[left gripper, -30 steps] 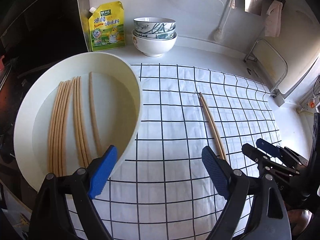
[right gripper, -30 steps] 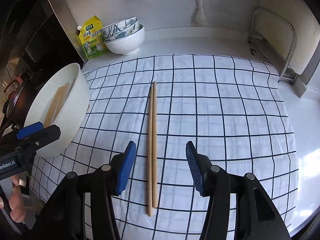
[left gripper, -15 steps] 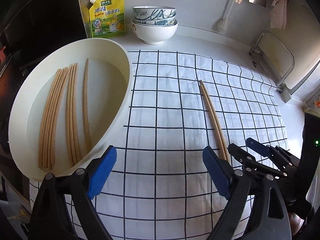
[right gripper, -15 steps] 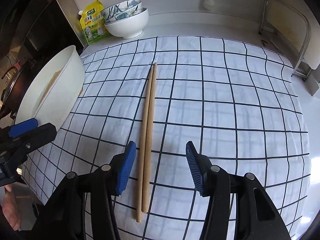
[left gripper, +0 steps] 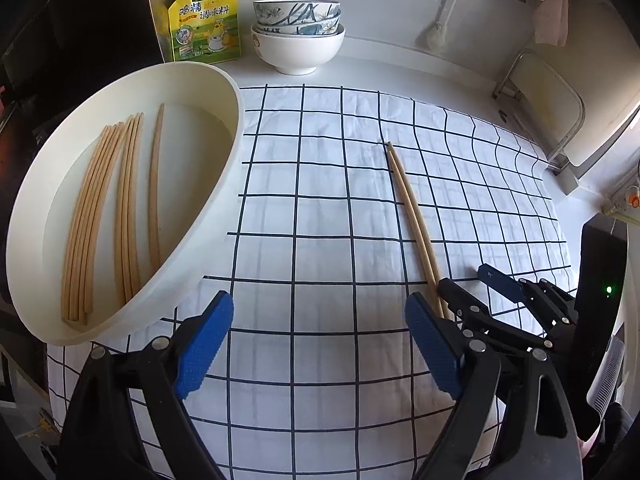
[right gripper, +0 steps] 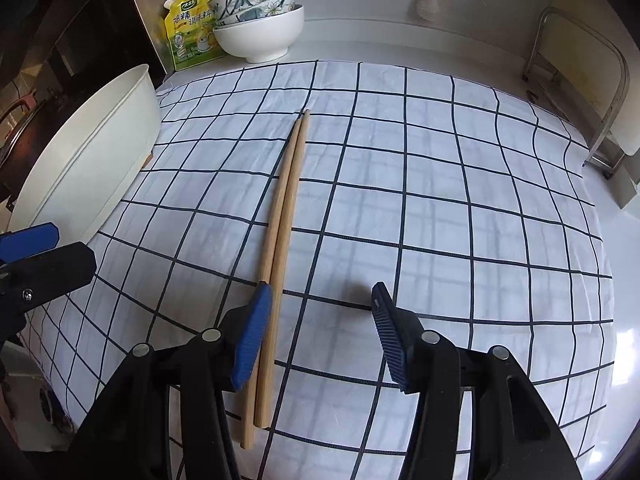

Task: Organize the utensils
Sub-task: 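Grasp one chopstick with the right tool and pull it apart from the other, then open the right tool and align both open tools over the two chopsticks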

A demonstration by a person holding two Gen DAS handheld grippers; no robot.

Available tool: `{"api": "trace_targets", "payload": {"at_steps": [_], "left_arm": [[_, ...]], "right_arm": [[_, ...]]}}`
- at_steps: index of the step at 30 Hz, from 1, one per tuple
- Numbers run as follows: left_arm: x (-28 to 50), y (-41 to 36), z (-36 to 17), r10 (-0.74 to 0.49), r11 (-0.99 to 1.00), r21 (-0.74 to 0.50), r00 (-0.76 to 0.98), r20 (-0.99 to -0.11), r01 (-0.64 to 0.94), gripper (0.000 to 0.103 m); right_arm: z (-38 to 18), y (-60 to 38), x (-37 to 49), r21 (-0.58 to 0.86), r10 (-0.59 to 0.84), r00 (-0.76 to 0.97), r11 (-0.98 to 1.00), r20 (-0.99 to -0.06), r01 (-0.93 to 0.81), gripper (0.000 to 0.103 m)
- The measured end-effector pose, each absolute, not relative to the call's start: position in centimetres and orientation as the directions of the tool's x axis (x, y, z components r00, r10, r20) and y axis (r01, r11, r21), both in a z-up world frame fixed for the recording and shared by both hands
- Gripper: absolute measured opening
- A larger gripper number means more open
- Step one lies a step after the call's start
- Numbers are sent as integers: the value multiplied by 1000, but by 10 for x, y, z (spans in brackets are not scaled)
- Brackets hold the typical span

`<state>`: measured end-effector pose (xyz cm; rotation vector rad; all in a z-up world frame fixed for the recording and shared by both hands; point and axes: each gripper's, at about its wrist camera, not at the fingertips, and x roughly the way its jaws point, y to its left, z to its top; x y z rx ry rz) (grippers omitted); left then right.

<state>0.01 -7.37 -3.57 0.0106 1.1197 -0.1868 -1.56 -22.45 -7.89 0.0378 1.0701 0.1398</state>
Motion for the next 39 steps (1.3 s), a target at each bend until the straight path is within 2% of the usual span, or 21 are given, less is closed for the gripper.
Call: {"api": "trace_targets", "payload": {"at_steps": [3, 5, 7, 8, 17, 27, 29, 30, 31, 39], "left_arm": [[0, -75, -36, -142, 984, -82, 421, -896, 157, 86], [0, -76, -36, -142, 984, -82, 421, -896, 157, 86], [1, -78, -38, -142, 984, -83, 417, -898, 156, 86], [1, -80, -39, -146, 984, -88, 413, -899, 157, 86], [14, -118, -60, -163, 974, -85, 387, -908, 210, 86], [31, -141, -88, -133, 981, -67, 381, -915, 181, 86], [31, -143, -88, -117, 983, -49, 395, -911, 178, 86], [31, -143, -89, -113, 983, -45, 399, -910, 176, 86], [32, -143, -90, -111, 984, -44, 400, -910, 172, 86], [31, -148, -98, -75, 987, -10, 406, -911, 160, 86]], "right_arm": [[-80, -219, -16, 61, 111, 471, 991, -875, -120, 47], [-80, -218, -17, 38, 99, 480, 990, -872, -136, 37], [-80, -218, -16, 33, 100, 482, 989, -871, -147, 10], [-80, -220, -15, 40, 107, 478, 988, -872, -149, 7], [-81, -261, -27, 47, 82, 482, 995, -872, -85, 7], [-80, -298, -44, 56, 66, 481, 998, -874, -34, 7], [-76, -299, -44, 72, 78, 501, 997, -862, -32, 16], [-73, -299, -43, 71, 76, 513, 997, -855, -30, 29], [-72, -299, -41, 67, 72, 524, 997, -849, -28, 36], [-84, -295, -22, 10, 32, 520, 999, -853, -44, 37]]}}
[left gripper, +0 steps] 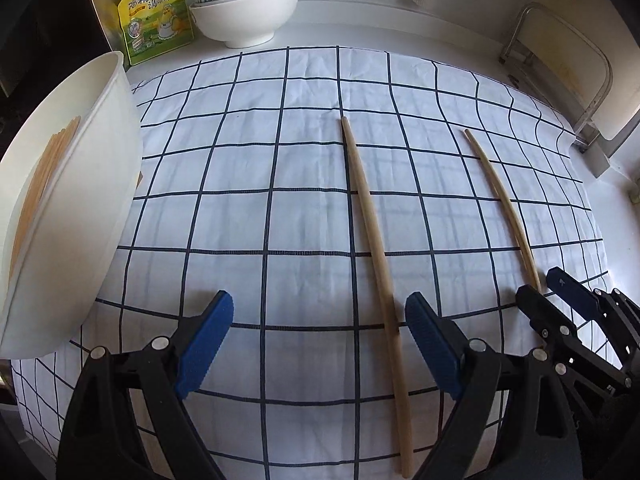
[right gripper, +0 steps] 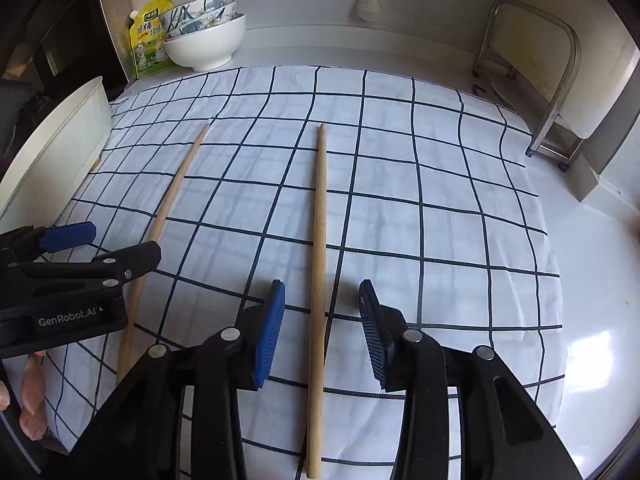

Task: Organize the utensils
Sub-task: 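Open the right tool and align both open tools over the two chopsticks, then close the left tool on one chopstick while the right tool grasps the other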

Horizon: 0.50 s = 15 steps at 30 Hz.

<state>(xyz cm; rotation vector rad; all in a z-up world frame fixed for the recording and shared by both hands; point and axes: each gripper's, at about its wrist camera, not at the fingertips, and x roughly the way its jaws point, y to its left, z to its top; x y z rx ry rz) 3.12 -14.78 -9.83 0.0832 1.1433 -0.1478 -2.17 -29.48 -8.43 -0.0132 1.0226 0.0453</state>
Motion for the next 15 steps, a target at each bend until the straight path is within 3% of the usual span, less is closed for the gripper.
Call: {"api": "trace_targets", "payload": {"at_steps": [4, 5, 7, 9, 11, 15], "left_arm": [[31, -153, -99, -61, 987, 9, 424, -904, 161, 82], [29, -155, -97, -65, 985, 10, 433, -899, 170, 72], [27, -163, -93, -81, 980, 8, 435, -897, 200, 55], [29, -168, -90, -91, 976, 4, 426, -900, 216, 26], [31, -169, -89, -107, 973, -10, 412, -905, 229, 8], [33, -162, -88, -144, 974, -62, 387, -911, 218, 7]], "right_arm": [[-84, -295, -23, 18, 42, 532, 999, -846, -52, 33], [-84, -295, -23, 15, 42, 533, 998, -845, -55, 30], [-84, -294, -24, 10, 41, 533, 998, -845, -60, 9], [-84, -296, -22, 6, 38, 535, 998, -844, -62, 7], [-84, -298, -21, 21, 49, 530, 998, -846, -58, 7], [-82, -301, -21, 79, 81, 517, 997, -852, -26, 6]]}}
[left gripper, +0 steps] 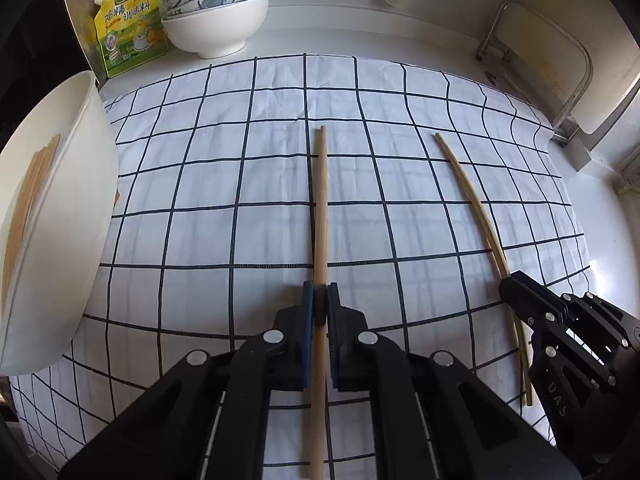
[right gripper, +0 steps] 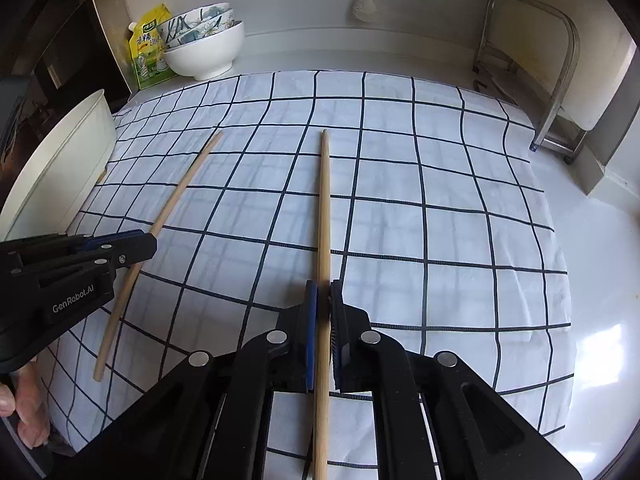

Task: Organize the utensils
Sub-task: 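Close the left tool on one chopstick while the right tool grasps the other, then carry the left tool's chopstick over the basin while the right tool carries its chopstick there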

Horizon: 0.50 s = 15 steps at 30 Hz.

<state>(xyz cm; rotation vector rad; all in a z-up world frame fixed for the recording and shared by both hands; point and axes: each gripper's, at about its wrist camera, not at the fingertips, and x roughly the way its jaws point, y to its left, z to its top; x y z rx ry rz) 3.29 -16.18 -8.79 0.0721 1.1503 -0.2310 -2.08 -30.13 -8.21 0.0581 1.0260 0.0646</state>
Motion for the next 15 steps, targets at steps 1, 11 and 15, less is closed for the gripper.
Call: {"api": "trace_targets", "payload": {"at_steps": [1, 11, 15], "left_arm": [[33, -159, -87, -150, 975, -72, 386, -910, 210, 7], [31, -106, -17, -200, 974, -123, 458, -866, 192, 7], [35, -60, 22, -169, 983, -100, 534, -829, 155, 8]], "right_arm": [[-79, -302, -22, 100, 96, 519, 995, -849, -19, 6], [-14, -262, -27, 174, 172, 583, 983, -794, -52, 6], [14, -219, -11, 202, 234, 610, 972, -757, -121, 6]]}}
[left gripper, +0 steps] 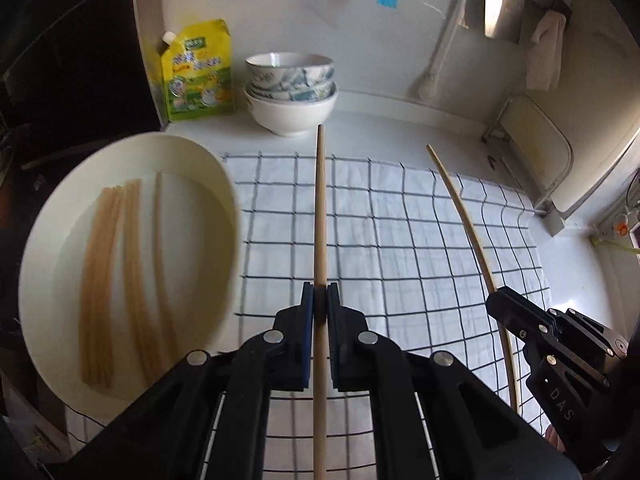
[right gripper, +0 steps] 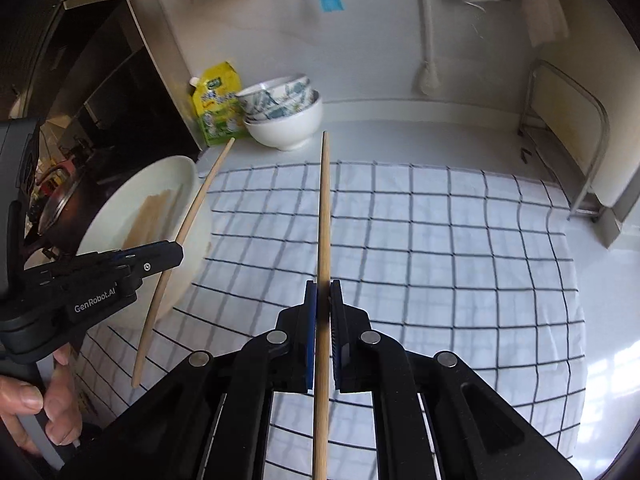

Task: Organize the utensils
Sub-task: 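Carry the left tool's chopstick over the basin while the right tool carries its chopstick there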

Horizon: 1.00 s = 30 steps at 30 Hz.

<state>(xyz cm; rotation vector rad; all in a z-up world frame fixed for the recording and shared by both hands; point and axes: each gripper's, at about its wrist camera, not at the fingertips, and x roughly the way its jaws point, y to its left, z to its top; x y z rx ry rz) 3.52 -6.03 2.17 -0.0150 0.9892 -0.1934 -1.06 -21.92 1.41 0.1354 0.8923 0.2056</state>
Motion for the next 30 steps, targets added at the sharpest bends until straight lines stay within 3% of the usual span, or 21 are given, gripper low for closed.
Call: {"api": "trace_targets", "payload": {"at_steps": [6, 12, 26, 28, 30], "left_arm": [[51, 25, 44, -81, 997, -65, 589, -804, 49, 8], [72, 89, 25, -18, 999, -37, 551, -834, -23, 8], [102, 135, -15, -46, 997, -72, 474, -880, -36, 8], [102, 138, -16, -45, 996, -74, 472, -880, -42, 16], [100, 141, -14, -40, 996, -74, 474, -879, -53, 37]], "right_arm": [[31, -134, 29, 218, 331, 591, 942, -736, -256, 6], [19, -58, 74, 232, 373, 520, 920, -768, -317, 6], [-17, 2, 101, 223, 337, 424, 929, -841, -296, 6], [-17, 4, 101, 214, 328, 428, 932, -842, -292, 7], [-15, 3, 101, 210, 322, 437, 935, -840, -285, 14]]}}
